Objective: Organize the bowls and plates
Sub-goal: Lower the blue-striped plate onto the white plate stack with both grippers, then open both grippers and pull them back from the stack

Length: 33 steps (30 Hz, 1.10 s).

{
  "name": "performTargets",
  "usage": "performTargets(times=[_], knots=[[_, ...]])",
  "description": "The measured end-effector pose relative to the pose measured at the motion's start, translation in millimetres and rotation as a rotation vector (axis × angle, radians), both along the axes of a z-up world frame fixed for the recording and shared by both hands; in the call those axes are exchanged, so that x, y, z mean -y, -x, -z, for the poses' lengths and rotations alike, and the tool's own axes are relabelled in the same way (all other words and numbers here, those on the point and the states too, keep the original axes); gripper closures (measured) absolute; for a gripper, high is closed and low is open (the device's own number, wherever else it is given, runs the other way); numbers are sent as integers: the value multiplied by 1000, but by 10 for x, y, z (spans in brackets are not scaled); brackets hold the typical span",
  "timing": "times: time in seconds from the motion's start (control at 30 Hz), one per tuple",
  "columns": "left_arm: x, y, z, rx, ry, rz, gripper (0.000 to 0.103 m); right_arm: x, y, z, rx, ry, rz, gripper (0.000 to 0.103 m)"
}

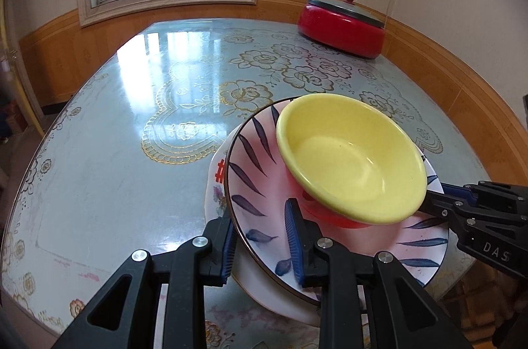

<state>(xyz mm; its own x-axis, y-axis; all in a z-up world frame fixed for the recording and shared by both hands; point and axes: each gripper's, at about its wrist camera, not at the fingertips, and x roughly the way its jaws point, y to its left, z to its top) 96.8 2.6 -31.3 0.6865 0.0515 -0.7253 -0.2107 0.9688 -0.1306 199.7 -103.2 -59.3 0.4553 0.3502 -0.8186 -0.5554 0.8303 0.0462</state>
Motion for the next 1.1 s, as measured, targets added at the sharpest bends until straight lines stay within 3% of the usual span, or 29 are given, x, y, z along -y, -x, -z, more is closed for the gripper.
performTargets(times=[0.23,0.47,0.87,1.1], knots=[[40,-13,5,3,-5,-48,76,-3,66,2,32,-2,1,80],[50,-16,19,12,-5,-35,76,-11,108,-1,60,-4,50,80],[-62,-16,-1,25,22,89,71,-60,263,-7,70,7,204,80],[-31,13,-23,31,1,149,60,-71,338,-19,66,-27,264,79]])
